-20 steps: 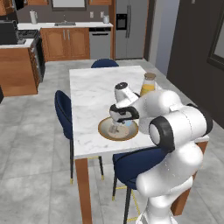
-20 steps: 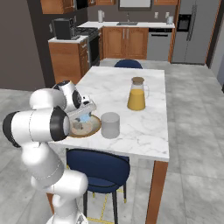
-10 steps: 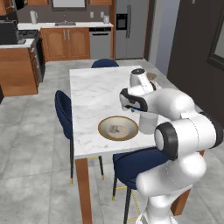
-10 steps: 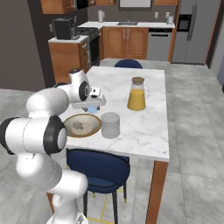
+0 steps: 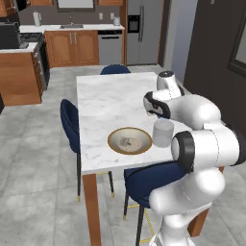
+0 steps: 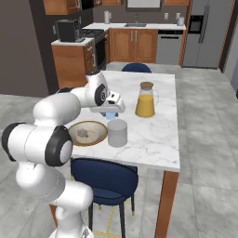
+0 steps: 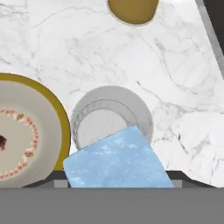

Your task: There are two ice cubes in the ice bowl. Place both ice cubes in the glass cup.

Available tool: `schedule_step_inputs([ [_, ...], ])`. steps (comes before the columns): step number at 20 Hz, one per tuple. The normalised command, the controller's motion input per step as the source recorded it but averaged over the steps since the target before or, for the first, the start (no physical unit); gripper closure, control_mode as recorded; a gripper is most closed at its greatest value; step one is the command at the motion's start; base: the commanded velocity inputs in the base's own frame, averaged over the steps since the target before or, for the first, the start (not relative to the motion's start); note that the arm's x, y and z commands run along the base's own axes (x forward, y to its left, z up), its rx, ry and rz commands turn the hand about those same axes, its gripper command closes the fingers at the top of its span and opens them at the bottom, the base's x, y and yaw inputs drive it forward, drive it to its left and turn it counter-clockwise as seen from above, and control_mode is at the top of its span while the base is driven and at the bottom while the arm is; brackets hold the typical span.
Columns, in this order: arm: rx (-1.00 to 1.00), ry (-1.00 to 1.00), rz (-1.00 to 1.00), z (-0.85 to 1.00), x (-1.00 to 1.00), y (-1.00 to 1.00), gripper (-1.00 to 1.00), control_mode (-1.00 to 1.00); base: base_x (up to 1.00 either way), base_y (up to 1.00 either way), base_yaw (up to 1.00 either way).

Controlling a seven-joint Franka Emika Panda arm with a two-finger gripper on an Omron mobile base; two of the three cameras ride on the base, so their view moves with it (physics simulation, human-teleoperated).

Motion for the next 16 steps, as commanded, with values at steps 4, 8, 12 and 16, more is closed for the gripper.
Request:
schedule_step_inputs([
  [4,0.24,0.00,-0.10,-0.03,0.00,-0.43,1.00,-1.00,0.00,0.00,0.00],
  [8,0.27,0.00,-0.14,0.00,0.02,-0.29,1.00,-1.00,0.00,0.00,0.00],
  [12,0.04,0.00,-0.04,0.00,0.03,-0.03,1.00,-1.00,0.00,0.00,0.00],
  [16,-0.02,0.00,0.00,-0.03,0.09,0.00,1.00,-1.00,0.00,0.00,0.00],
])
